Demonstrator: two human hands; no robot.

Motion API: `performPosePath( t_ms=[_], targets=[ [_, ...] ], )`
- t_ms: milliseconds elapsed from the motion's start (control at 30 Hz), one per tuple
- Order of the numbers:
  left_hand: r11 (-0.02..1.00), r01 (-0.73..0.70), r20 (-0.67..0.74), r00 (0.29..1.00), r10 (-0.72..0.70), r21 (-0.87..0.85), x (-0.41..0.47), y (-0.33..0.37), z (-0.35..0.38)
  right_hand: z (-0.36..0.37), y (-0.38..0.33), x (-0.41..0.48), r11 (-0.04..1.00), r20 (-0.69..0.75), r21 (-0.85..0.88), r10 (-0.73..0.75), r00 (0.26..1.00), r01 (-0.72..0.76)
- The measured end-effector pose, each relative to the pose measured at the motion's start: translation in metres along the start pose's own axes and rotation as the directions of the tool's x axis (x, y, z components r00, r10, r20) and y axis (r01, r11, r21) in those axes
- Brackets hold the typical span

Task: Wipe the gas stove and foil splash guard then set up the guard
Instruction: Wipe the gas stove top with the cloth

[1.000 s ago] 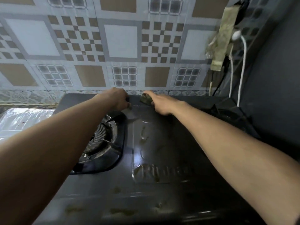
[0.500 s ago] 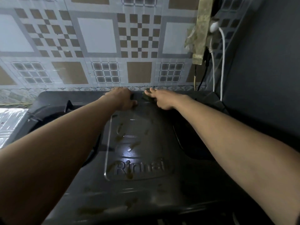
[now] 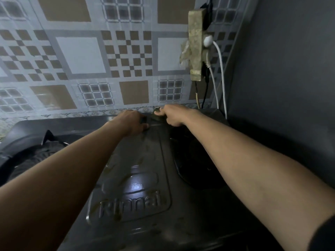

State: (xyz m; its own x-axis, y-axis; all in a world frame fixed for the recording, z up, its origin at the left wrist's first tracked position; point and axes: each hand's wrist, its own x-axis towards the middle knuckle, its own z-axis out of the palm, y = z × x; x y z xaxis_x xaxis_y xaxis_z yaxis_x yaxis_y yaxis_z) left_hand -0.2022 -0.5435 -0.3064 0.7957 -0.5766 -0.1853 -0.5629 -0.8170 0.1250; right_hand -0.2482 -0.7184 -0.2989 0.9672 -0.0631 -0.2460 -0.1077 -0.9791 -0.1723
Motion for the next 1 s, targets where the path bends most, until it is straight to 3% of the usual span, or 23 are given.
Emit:
performPosePath(
  t_ms=[600, 1000],
  targets=[
    [0.997, -0.058, -0.015, 0.998, 0.057, -0.042, 0.03, 0.036, 0.009, -0.013, 0.076, -0.009, 0.987, -0.103, 0.089, 0.142, 0.984, -0.134],
    [0.992, -0.126, -0.029, 0.992, 0.126, -0.001, 0.045, 0.068, 0.014, -0.003, 0.126, -0.013, 0.967, -0.058, 0.157, 0.213, 0.975, -0.202]
  ],
)
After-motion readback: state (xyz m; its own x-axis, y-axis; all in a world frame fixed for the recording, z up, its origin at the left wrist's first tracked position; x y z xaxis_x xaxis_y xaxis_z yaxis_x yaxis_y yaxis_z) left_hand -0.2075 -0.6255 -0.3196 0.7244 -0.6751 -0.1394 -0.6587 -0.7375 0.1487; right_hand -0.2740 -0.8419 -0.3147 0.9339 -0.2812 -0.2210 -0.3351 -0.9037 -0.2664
